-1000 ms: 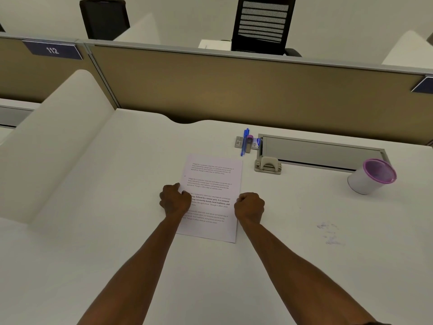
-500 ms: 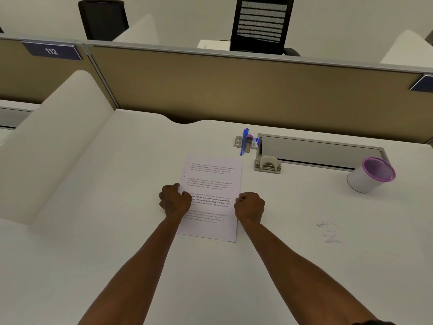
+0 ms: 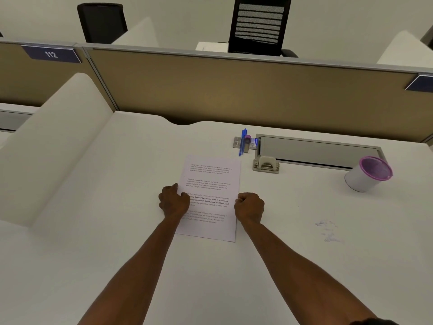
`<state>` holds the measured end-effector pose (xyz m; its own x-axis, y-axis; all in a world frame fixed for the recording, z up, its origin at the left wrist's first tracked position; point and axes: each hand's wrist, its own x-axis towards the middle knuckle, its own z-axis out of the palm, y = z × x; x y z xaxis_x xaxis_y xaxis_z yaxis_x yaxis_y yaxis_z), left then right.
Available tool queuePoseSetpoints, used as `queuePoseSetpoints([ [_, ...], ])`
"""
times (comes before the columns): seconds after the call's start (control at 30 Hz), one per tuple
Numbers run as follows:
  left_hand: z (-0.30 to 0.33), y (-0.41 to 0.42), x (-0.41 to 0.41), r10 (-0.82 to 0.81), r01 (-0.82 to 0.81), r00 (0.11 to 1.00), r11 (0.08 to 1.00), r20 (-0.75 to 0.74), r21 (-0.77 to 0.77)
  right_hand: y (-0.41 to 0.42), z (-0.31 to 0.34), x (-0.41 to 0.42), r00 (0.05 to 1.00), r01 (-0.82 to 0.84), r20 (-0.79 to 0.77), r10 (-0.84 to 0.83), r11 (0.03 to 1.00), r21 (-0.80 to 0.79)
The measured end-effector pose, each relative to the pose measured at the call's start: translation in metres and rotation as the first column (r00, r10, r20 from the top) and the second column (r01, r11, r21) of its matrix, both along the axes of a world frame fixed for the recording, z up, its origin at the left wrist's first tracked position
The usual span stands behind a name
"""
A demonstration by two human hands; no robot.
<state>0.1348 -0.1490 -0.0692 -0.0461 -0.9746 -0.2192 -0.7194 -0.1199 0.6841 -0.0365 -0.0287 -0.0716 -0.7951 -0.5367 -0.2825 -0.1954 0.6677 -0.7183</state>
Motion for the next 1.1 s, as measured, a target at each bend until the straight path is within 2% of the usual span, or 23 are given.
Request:
queuePoseSetpoints([
  [0.33, 0.004, 0.002, 0.004, -0.015, 0.014, 1.000, 1.000, -0.018, -0.017, 0.011, -0.001, -0.003, 0.998, -0.048, -0.044, 0.044, 0.996, -0.079],
  [0.5, 0.013, 0.017, -0.007, -0.109, 0.115, 0.993, 0.976, 0.045, -0.187, 0.027, 0.004, -0.015, 0.981, -0.120, -0.165, 0.101, 0.987, -0.109],
  [0.67, 0.022, 0.048, -0.035, -0.316, 0.314, 0.947, 0.857, 0.064, -0.408, 0.058, 0.009, -0.041, 0.902, -0.252, -0.377, 0.213, 0.966, -0.056],
  [0.83, 0.033, 0.085, -0.075, -0.483, 0.498, 0.858, 0.700, 0.174, -0.513, 0.097, 0.024, -0.069, 0.733, -0.322, -0.603, 0.316, 0.941, 0.101],
  [0.9, 0.039, 0.101, -0.093, -0.542, 0.559, 0.814, 0.632, 0.208, -0.537, 0.114, 0.032, -0.082, 0.684, -0.314, -0.658, 0.316, 0.941, 0.125],
  [1.03, 0.048, 0.129, -0.129, -0.664, 0.643, 0.718, 0.517, 0.209, -0.565, 0.151, 0.046, -0.113, 0.662, -0.249, -0.700, 0.266, 0.960, 0.129],
  [1.1, 0.049, 0.143, -0.145, -0.699, 0.667, 0.685, 0.491, 0.203, -0.560, 0.172, 0.050, -0.131, 0.657, -0.216, -0.713, 0.245, 0.967, 0.133],
])
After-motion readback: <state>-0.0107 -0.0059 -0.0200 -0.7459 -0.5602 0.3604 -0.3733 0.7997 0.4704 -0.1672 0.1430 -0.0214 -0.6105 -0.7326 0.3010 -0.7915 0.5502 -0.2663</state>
